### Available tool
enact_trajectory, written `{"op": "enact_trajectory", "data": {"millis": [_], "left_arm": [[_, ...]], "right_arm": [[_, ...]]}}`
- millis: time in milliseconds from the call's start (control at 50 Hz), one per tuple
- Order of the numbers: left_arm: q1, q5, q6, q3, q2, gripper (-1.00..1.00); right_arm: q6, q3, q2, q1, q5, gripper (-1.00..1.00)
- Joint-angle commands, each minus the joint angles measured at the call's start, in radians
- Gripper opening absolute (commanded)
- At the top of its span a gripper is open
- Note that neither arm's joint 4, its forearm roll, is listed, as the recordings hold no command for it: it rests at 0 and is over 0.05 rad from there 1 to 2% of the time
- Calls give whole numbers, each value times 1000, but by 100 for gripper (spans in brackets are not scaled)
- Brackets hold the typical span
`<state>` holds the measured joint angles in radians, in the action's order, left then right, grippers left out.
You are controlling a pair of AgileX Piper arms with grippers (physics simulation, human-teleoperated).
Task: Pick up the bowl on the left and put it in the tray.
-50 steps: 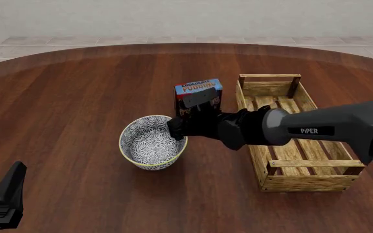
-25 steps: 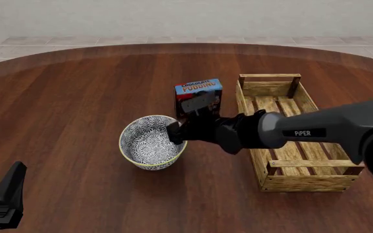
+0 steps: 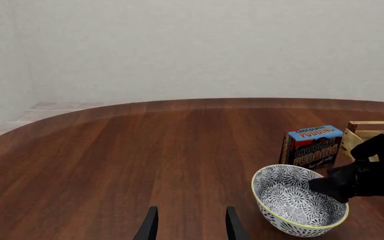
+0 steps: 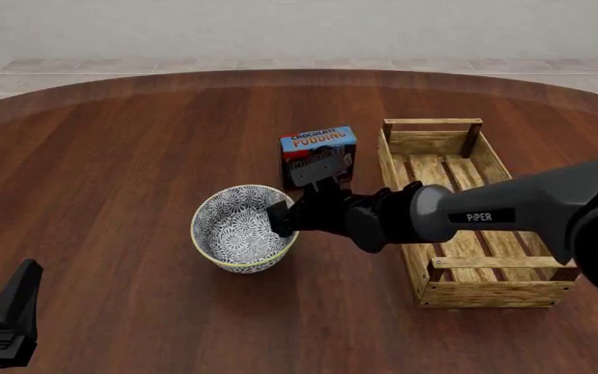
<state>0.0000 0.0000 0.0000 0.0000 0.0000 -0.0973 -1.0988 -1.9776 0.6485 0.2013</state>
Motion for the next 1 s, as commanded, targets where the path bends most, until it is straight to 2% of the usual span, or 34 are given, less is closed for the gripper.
{"op": "enact_trajectory", "data": {"millis": [20,1000], "left_arm": [[0,0,0,0,0,100],[0,0,0,0,0,100]], "right_arm": [[-6,3,-5,1,7,100],[-33,-1,-45,13,29,100]]}}
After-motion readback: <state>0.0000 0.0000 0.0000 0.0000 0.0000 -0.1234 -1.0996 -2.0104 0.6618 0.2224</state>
